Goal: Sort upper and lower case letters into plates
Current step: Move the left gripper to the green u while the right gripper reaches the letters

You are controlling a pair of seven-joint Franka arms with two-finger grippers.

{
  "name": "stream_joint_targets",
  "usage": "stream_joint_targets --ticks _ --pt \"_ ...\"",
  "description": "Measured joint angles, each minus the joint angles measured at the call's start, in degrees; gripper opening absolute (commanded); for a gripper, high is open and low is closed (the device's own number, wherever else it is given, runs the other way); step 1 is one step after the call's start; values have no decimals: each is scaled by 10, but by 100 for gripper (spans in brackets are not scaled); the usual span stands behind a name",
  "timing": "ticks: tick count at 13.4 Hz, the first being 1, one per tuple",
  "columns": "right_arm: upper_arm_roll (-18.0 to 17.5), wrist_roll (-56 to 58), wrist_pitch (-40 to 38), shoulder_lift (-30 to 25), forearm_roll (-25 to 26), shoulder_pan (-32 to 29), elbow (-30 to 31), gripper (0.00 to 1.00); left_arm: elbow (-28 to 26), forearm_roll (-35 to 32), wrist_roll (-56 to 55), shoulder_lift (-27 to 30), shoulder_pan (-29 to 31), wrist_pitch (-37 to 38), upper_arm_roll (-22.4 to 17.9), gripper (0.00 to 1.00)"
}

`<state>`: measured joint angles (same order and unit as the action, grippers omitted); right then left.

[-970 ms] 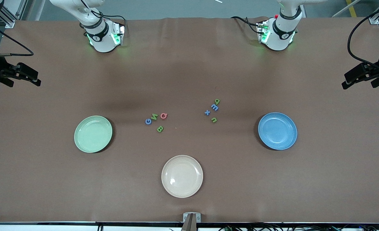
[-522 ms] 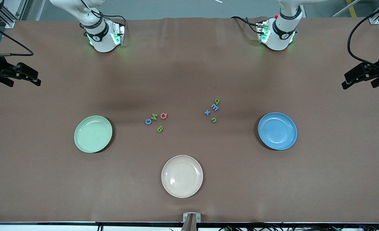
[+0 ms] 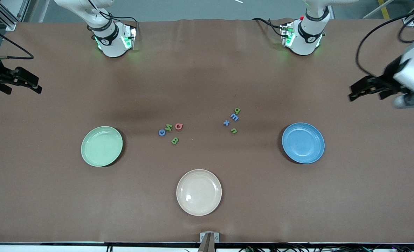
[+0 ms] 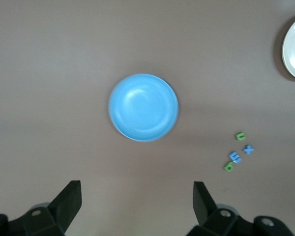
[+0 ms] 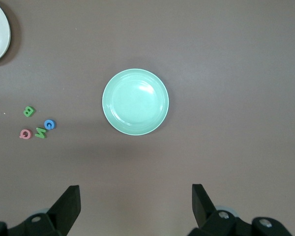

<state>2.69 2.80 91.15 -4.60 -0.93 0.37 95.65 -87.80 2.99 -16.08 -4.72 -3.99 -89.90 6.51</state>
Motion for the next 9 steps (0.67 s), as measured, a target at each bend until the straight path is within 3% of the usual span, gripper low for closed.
stream_joint_targets --ticks 5,9 --pt "4 0 6 32 0 -1 0 100 -5 -1 -211 -115 -109 -87 28 100" --pt "7 0 38 112 1 -13 -4 100 -6 -43 -385 -219 -187 -187 28 100"
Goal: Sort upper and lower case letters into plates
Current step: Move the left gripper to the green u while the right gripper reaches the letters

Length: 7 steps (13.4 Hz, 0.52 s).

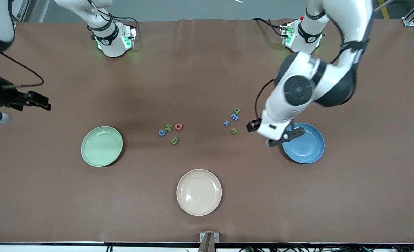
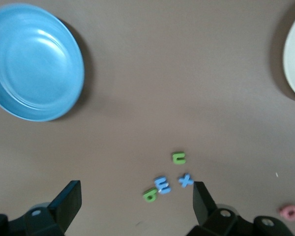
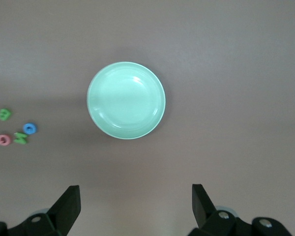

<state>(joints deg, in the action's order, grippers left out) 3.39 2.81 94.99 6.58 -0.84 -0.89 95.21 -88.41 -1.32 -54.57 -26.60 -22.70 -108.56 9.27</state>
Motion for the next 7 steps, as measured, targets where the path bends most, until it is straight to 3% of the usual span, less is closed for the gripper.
stream_joint_targets --ticks 4,7 --pt "1 -16 10 62 -10 -17 -19 100 -1 -28 -91 -69 -41 -67 0 100" --pt "-6 -130 31 72 -37 12 -12 100 -17 -40 -122 -109 -59 -152 0 100"
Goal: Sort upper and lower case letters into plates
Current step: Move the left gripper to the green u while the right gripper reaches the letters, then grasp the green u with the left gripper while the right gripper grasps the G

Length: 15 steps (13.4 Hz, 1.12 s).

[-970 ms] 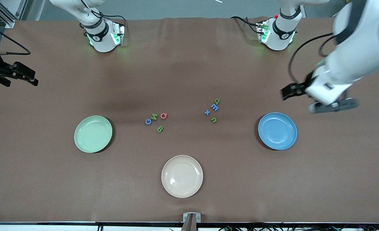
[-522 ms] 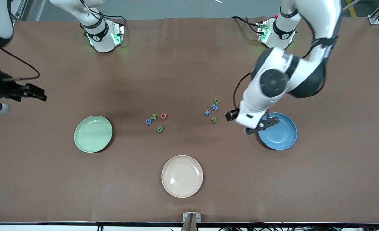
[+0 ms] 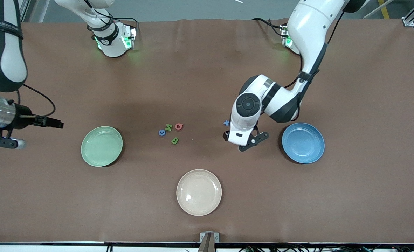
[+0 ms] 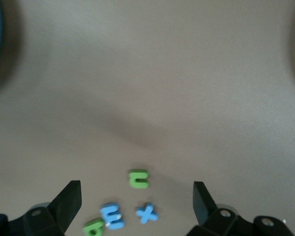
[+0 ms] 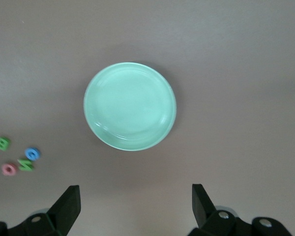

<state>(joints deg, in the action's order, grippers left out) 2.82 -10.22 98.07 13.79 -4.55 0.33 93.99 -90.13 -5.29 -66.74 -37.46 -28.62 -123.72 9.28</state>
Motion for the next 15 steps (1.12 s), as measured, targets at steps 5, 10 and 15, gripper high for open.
stream_joint_targets --ticks 5,10,15 --pt "-4 -237 131 20 -1 109 79 100 -79 -2 -1 -5 -2 -115 -1 100" --pt "-4 -400 298 51 -1 178 172 100 -108 -2 -1 -4 -4 -144 0 94" --pt "-5 -559 399 135 -1 258 180 100 -123 -2 -2 -4 -7 -148 1 83"
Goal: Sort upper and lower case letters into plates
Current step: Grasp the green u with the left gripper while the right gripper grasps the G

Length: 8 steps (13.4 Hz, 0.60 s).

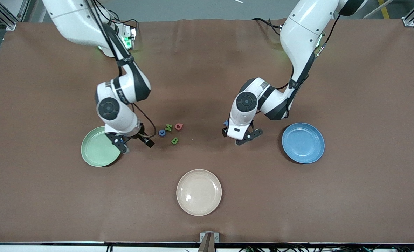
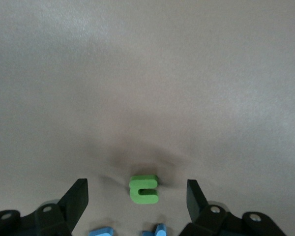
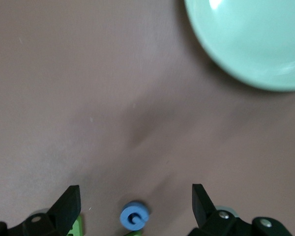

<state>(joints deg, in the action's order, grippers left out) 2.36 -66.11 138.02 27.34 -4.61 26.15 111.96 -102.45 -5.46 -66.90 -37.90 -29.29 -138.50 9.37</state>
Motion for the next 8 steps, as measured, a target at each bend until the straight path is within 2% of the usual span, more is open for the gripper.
stream_joint_targets --ticks 8 --pt "5 -33 4 19 0 15 0 98 -6 0 -21 -2 -12 -2 0 68"
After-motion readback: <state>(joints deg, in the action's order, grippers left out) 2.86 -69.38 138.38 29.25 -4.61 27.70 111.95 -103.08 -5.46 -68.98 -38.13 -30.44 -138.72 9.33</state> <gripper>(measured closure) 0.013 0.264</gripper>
